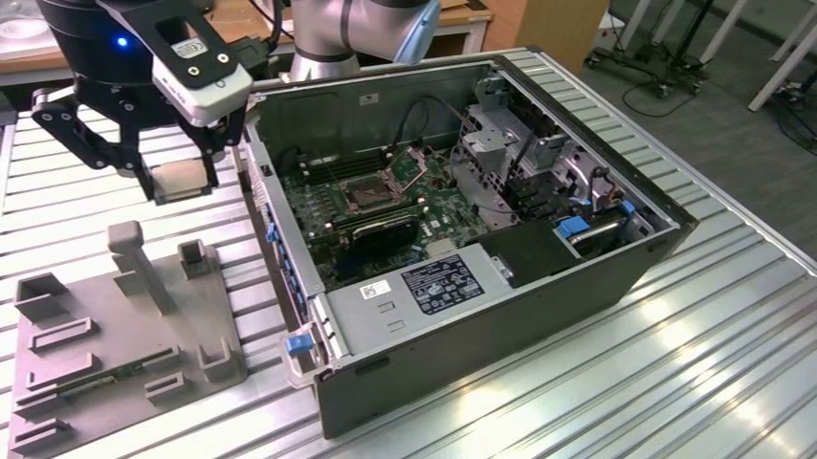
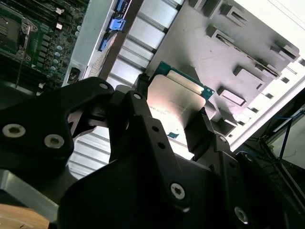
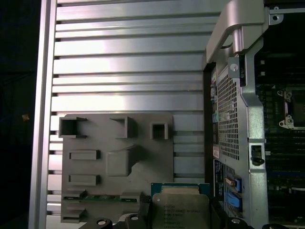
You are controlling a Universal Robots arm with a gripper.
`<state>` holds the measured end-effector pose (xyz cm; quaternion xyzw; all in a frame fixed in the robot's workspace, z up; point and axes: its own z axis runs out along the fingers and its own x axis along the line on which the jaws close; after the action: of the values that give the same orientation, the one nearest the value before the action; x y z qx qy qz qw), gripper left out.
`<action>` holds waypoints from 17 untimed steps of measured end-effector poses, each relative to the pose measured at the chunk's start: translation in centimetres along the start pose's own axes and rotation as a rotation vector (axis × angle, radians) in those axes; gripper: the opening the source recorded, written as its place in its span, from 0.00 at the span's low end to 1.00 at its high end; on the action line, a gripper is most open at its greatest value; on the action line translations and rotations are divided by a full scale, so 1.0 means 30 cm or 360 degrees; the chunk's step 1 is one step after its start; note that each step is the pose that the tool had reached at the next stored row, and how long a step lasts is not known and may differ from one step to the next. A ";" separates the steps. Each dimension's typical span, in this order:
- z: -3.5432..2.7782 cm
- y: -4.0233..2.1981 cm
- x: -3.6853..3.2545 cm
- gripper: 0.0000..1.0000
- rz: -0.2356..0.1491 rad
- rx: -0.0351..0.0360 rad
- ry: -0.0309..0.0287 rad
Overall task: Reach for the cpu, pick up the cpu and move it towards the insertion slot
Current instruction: 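Pick up the cpu and move it towards the insertion slot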
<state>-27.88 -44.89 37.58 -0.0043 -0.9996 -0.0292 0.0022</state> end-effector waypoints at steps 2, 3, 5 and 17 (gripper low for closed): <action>0.000 0.000 -0.002 0.55 0.0000 0.0000 -0.00001; 0.000 0.000 -0.003 0.55 0.0000 0.0000 0.00000; 0.000 0.000 -0.007 0.55 0.0000 0.0000 0.00000; 0.000 0.000 -0.020 0.55 0.0000 0.0000 0.00001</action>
<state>-27.27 -44.89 37.59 -0.0043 -0.9996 -0.0292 0.0022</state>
